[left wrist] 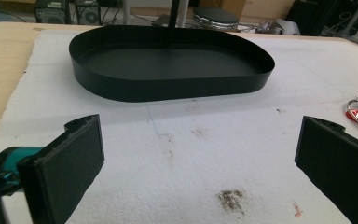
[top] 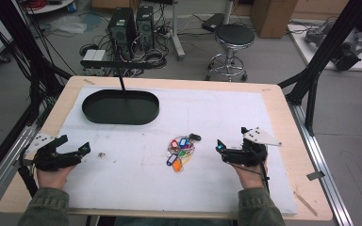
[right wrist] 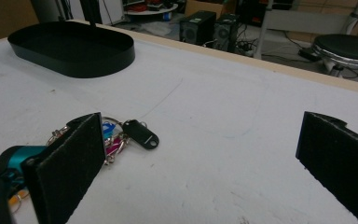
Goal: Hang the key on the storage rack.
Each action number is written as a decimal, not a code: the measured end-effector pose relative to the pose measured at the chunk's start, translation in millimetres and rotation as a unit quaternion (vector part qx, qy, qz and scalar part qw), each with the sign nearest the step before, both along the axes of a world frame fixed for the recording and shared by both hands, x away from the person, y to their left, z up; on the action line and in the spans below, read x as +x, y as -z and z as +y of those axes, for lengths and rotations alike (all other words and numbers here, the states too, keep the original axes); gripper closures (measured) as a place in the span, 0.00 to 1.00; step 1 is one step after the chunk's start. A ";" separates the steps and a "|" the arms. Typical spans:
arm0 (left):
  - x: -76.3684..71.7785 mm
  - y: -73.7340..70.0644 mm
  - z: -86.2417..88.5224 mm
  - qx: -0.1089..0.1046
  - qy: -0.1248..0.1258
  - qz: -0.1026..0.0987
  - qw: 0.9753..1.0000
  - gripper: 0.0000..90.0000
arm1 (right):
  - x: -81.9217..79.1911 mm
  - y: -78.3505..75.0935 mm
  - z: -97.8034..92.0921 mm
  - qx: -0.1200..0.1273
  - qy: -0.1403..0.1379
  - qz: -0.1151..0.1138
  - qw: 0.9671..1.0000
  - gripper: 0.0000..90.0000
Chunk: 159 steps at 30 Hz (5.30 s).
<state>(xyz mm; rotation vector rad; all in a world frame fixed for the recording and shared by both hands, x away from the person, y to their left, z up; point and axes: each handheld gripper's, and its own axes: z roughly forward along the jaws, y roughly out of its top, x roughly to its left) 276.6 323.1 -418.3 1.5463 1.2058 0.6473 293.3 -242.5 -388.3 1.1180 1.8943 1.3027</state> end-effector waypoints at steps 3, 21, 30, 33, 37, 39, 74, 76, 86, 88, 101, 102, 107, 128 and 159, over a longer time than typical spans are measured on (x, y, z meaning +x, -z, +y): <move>0.1 0.1 0.0 0.001 0.000 0.000 1.000 0.02 | 3.5 -1.0 4.9 -0.001 -0.007 0.005 1.000 0.01; 0.5 0.4 -0.6 0.001 0.002 0.000 1.000 0.02 | 15.9 2.1 28.1 -0.012 -0.029 0.027 0.999 0.01; 0.7 0.5 -0.7 0.001 0.003 -0.002 1.000 0.02 | 27.4 10.5 42.1 -0.027 -0.043 0.052 0.997 0.01; 0.8 0.5 -0.9 0.001 0.004 -0.002 1.000 0.02 | 30.4 13.9 45.5 -0.030 -0.046 0.064 0.996 0.01; 1.0 0.6 -1.0 0.001 0.004 -0.002 1.000 0.02 | 33.6 17.5 50.1 -0.038 -0.050 0.075 0.995 0.01; 1.1 0.6 -1.2 0.002 0.004 -0.002 1.000 0.02 | 36.0 20.0 54.3 -0.050 -0.054 0.088 0.993 0.01; 1.9 1.0 -2.0 0.002 0.008 -0.001 1.000 0.02 | 76.4 39.8 109.3 -0.117 -0.113 0.212 0.964 0.31; 2.0 1.1 -2.0 0.001 0.008 -0.001 1.000 0.02 | 76.5 39.4 109.3 -0.118 -0.112 0.211 0.964 0.35; 2.2 1.1 -2.4 0.003 0.010 -0.001 1.000 0.02 | 77.1 40.6 110.9 -0.125 -0.134 0.211 0.960 0.77; 2.2 1.1 -2.5 0.003 0.010 -0.001 1.000 0.02 | 75.4 39.0 113.0 -0.120 -0.138 0.207 0.961 0.84; 1.9 0.9 -1.8 0.002 0.008 -0.002 1.000 0.02 | 73.6 33.0 107.5 -0.099 -0.133 0.208 0.964 0.88; 1.9 0.9 -1.8 0.002 0.008 -0.002 1.000 0.02 | 72.4 31.7 107.4 -0.099 -0.130 0.203 0.965 0.88; 1.9 0.9 -1.6 0.002 0.008 -0.002 1.000 0.02 | 69.9 26.4 105.5 -0.091 -0.129 0.190 0.969 0.88; 2.0 1.0 -2.1 0.004 0.008 -0.001 1.000 0.02 | 69.7 -3.6 101.1 -0.055 -0.129 0.152 0.978 0.88; 2.1 0.5 -1.7 -0.003 0.013 -0.006 1.000 0.02 | 108.1 -73.1 143.0 -0.032 -0.145 0.097 0.984 0.88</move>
